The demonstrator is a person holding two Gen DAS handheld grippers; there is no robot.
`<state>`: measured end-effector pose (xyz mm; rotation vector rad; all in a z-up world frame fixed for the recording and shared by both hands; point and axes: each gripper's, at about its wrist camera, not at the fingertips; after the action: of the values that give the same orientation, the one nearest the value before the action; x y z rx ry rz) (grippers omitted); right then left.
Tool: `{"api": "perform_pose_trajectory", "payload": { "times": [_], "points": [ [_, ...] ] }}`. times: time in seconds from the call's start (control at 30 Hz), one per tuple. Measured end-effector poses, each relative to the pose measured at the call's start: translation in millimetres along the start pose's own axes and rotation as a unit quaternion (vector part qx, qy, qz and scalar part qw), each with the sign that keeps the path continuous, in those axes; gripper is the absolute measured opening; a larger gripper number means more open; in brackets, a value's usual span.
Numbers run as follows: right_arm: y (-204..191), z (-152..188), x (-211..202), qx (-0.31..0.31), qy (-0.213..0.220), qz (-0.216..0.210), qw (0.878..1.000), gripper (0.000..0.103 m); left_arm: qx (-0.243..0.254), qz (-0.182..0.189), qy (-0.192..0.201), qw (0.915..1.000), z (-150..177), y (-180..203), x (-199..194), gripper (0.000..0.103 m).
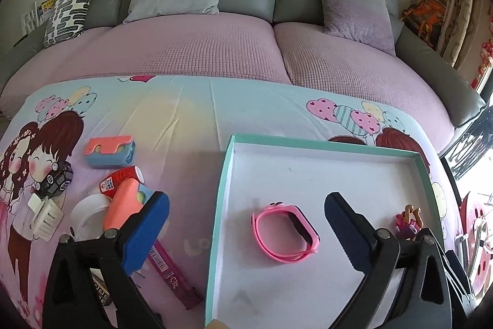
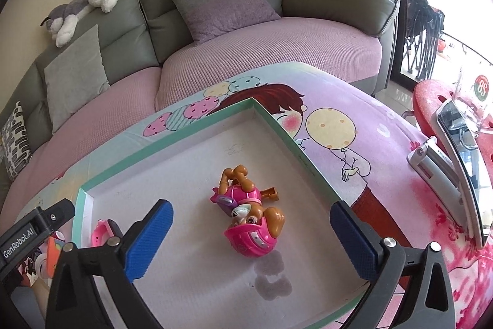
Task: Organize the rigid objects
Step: 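Withdraw both tools from the tray back toward the remaining objects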
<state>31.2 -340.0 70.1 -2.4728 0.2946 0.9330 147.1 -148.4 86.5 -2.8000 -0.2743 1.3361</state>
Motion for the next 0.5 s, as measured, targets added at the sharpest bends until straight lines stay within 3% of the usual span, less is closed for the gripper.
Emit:
{"api": "perform_pose_trajectory", "payload": {
  "times": [0.23, 0.37, 0.5],
  "points": [
    [-7, -2, -8, -0.012, 0.019, 0.005, 1.000, 0.103, -0.017, -0.012, 0.019, 0.9996, 0, -15, -10, 0.101],
    [-19, -4, -15, -0.029, 0.037, -0.011, 0.999, 0.103, -0.034, -0.027, 0.031, 0.9985, 0, -34, -18, 0.101],
    [-34, -1, -10, -0.039, 0.021, -0.040, 0.998, 0.103, -0.051, -0.044, 0.034, 0.9971, 6, -53, -21, 0.101]
  ]
}}
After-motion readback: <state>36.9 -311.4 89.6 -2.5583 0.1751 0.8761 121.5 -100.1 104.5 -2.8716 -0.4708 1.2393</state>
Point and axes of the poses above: each gripper's, at about its wrist camera, not at the fingertips, and x roughly the way its jaws point, y to its right, z to its underside, and after that the axes turned 15 degrees about -z, right-handed
